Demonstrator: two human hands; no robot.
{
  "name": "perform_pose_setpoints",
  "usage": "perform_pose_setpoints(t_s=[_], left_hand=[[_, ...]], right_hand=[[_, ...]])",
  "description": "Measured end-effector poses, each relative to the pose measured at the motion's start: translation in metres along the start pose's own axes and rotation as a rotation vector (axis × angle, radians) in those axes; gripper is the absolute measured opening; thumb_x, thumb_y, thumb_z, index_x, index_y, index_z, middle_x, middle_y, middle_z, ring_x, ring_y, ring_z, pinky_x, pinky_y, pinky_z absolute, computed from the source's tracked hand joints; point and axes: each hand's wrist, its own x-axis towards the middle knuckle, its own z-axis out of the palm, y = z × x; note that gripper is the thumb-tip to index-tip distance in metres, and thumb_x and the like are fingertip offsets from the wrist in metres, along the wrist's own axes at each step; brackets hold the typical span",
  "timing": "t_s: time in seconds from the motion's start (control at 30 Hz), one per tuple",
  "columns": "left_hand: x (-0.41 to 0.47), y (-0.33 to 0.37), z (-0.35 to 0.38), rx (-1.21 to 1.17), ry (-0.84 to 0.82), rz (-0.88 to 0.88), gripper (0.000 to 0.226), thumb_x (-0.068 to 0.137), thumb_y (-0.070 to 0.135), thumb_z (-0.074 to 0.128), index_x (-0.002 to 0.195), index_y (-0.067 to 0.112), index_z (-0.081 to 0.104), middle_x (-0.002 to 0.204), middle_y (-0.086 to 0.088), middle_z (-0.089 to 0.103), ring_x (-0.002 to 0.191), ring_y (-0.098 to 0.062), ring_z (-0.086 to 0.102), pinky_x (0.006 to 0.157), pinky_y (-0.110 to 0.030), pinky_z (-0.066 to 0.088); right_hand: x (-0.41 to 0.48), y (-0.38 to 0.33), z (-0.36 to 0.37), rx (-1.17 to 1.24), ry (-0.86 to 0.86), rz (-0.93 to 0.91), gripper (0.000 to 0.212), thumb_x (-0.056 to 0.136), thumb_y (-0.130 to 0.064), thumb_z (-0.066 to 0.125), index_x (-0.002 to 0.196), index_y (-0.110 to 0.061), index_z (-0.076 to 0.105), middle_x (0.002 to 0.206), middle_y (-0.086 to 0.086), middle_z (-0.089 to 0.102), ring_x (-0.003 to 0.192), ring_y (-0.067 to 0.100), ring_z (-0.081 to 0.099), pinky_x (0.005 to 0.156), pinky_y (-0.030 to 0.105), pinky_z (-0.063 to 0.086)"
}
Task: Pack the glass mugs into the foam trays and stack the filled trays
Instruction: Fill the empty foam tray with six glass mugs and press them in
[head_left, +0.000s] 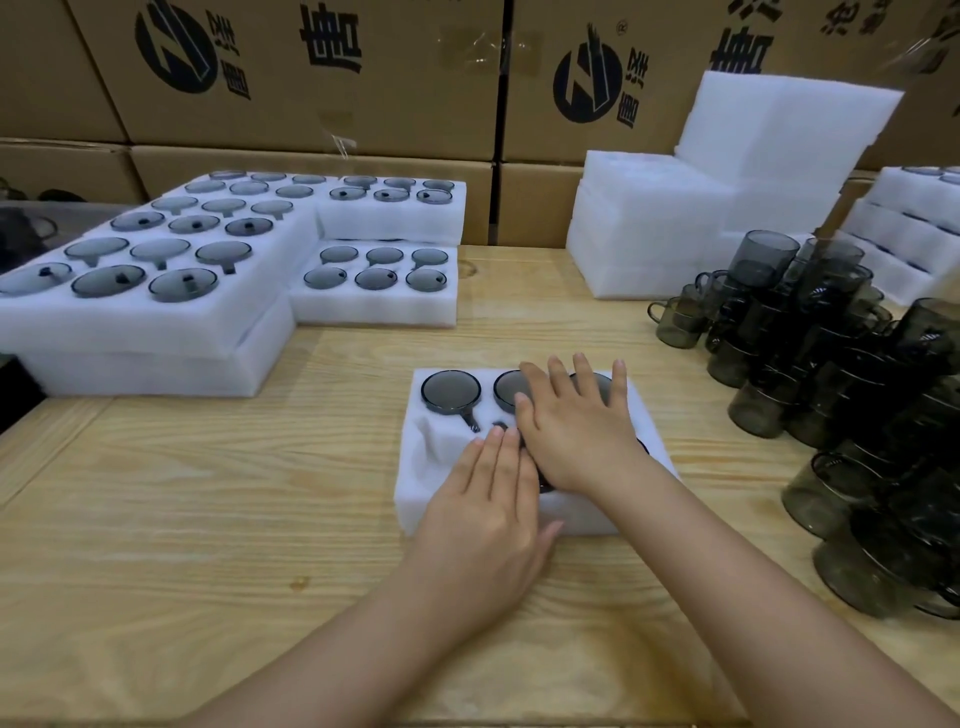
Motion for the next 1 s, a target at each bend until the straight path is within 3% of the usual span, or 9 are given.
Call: perform_pose_setpoints(t_s=[0.13, 0.23, 0.37, 0.47, 0.53, 0.77, 0.87, 0.93, 1.0], left_hand=[[-0.002, 0.009, 0.002, 0.051, -0.012, -0.063, 0.059, 0.090, 0.039, 0.036, 0.114, -0.006, 0.066, 0.118, -0.026, 0.064, 0.112, -0.034, 0.062, 0.091, -0.041, 0.054], [-0.003, 0.008, 0.002, 0.064, 0.020, -0.079, 0.059, 0.091, 0.038, 0.038, 0.118, -0.009, 0.063, 0.120, -0.028, 0.062, 0.114, -0.036, 0.061, 0.092, -0.044, 0.053], [-0.006, 0.006, 0.002, 0.026, 0.071, -0.075, 0.058, 0.091, 0.038, 0.042, 0.120, -0.008, 0.061, 0.121, -0.028, 0.061, 0.116, -0.037, 0.059, 0.094, -0.046, 0.051], [-0.008, 0.008, 0.002, 0.023, 0.068, -0.090, 0.059, 0.089, 0.039, 0.044, 0.116, -0.009, 0.064, 0.119, -0.029, 0.062, 0.115, -0.038, 0.060, 0.094, -0.047, 0.051], [-0.006, 0.011, 0.003, 0.045, 0.039, -0.094, 0.059, 0.085, 0.039, 0.048, 0.112, -0.011, 0.066, 0.116, -0.030, 0.063, 0.112, -0.039, 0.061, 0.094, -0.047, 0.051], [-0.002, 0.018, 0.000, 0.064, -0.054, -0.110, 0.059, 0.081, 0.034, 0.046, 0.112, -0.012, 0.065, 0.114, -0.031, 0.063, 0.110, -0.041, 0.062, 0.094, -0.048, 0.051], [-0.005, 0.015, 0.001, 0.034, -0.018, -0.107, 0.055, 0.084, 0.030, 0.042, 0.115, -0.011, 0.063, 0.116, -0.031, 0.063, 0.112, -0.040, 0.061, 0.093, -0.047, 0.052], [-0.007, 0.010, 0.002, 0.012, 0.032, -0.081, 0.052, 0.086, 0.028, 0.042, 0.116, -0.008, 0.064, 0.118, -0.030, 0.062, 0.112, -0.039, 0.061, 0.093, -0.047, 0.052], [-0.008, 0.007, 0.003, 0.004, 0.062, -0.073, 0.049, 0.086, 0.026, 0.043, 0.115, -0.005, 0.066, 0.117, -0.031, 0.063, 0.112, -0.040, 0.061, 0.093, -0.049, 0.051]], right_hand=[[0.002, 0.008, -0.001, 0.222, 0.021, -0.021, 0.050, 0.101, -0.043, 0.018, 0.148, -0.026, 0.021, 0.155, 0.000, 0.020, 0.144, 0.020, 0.007, 0.116, 0.043, 0.010], [0.002, 0.011, -0.001, 0.283, 0.093, -0.036, 0.044, 0.102, -0.035, 0.023, 0.144, -0.026, 0.031, 0.150, -0.005, 0.031, 0.142, 0.018, 0.017, 0.114, 0.039, 0.017], [0.001, 0.007, 0.002, 0.193, 0.082, 0.000, 0.044, 0.102, -0.033, 0.019, 0.145, -0.026, 0.024, 0.150, -0.007, 0.028, 0.142, 0.015, 0.012, 0.116, 0.046, 0.002], [0.000, 0.004, 0.003, 0.098, 0.077, 0.022, 0.046, 0.102, -0.033, 0.014, 0.145, -0.020, 0.021, 0.150, -0.006, 0.024, 0.144, 0.015, 0.007, 0.107, 0.056, -0.019], [-0.001, 0.004, 0.003, 0.083, 0.076, 0.033, 0.047, 0.102, -0.033, 0.012, 0.145, -0.019, 0.020, 0.151, -0.006, 0.023, 0.144, 0.015, 0.006, 0.104, 0.058, -0.023], [-0.003, 0.002, 0.002, 0.086, 0.082, 0.019, 0.046, 0.102, -0.034, 0.013, 0.143, -0.017, 0.024, 0.151, -0.004, 0.024, 0.144, 0.017, 0.007, 0.106, 0.061, -0.019], [-0.008, -0.001, 0.002, 0.132, 0.149, 0.041, 0.047, 0.101, -0.040, 0.015, 0.138, -0.017, 0.035, 0.146, -0.002, 0.036, 0.140, 0.017, 0.019, 0.111, 0.059, -0.010], [-0.009, 0.000, 0.003, 0.154, 0.220, 0.066, 0.041, 0.101, -0.034, 0.020, 0.131, -0.018, 0.043, 0.136, -0.003, 0.046, 0.134, 0.017, 0.029, 0.114, 0.058, -0.003], [-0.009, 0.000, 0.003, 0.140, 0.183, 0.080, 0.040, 0.098, -0.022, 0.031, 0.137, -0.017, 0.036, 0.142, -0.002, 0.040, 0.140, 0.022, 0.019, 0.112, 0.060, -0.005]])
